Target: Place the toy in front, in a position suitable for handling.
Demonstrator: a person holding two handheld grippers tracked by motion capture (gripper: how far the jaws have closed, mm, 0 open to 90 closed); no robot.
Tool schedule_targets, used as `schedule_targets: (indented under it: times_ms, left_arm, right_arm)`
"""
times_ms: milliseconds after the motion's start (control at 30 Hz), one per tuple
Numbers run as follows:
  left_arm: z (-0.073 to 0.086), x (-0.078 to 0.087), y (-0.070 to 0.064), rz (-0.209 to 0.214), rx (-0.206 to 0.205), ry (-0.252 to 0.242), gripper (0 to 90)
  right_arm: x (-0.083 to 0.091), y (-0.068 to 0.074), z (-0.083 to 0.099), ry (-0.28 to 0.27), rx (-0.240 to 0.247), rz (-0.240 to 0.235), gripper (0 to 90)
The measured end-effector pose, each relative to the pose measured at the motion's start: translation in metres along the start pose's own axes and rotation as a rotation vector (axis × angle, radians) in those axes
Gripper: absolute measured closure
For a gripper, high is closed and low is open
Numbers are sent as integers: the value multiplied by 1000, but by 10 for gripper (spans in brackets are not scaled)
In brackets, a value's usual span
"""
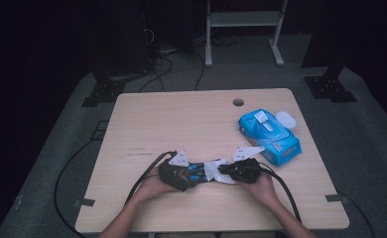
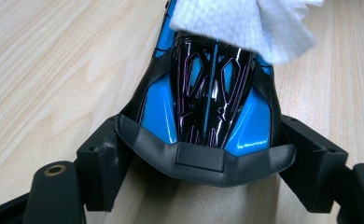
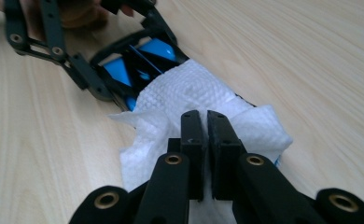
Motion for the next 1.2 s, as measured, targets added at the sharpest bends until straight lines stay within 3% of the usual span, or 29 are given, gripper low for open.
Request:
schedule_targets:
  times_ms: [233, 367, 433, 633, 800, 1000, 1200]
  left_arm:
    - [0, -1, -1, -3, 4, -3, 237]
    - [0, 0, 0, 1, 2, -4, 238]
    - [1, 0, 0, 3, 7, -10, 238]
    - [1, 0, 0, 1, 6, -10, 240]
    - [0, 0, -1, -3, -2, -2, 239]
    - [0, 0, -1, -4, -3, -2, 239]
    - [1, 1, 0, -5, 0, -3, 240]
  right_arm:
    - [-19, 21, -19, -20, 55, -80, 858]
    - [-32, 34, -27, -1, 100, -106, 857]
    - [-33, 37, -28, 10, 127, -93, 858]
    - [-21, 28, -26, 37, 133, -41, 858]
    - [-31, 35, -31, 39, 139, -77, 859]
    - [-57, 51, -43, 66, 171, -128, 861]
    - [-58, 46, -51, 63, 159, -110, 862]
Point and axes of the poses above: each handheld gripper's, and its own axes: x roughly backward along the jaws, z roughly out of its underside, y roughly to its left, the point moved 1 cm from there along -x, roughly forward along the jaws, and after that the axes turned 6 degrees about -x, right-handed, at the moved point
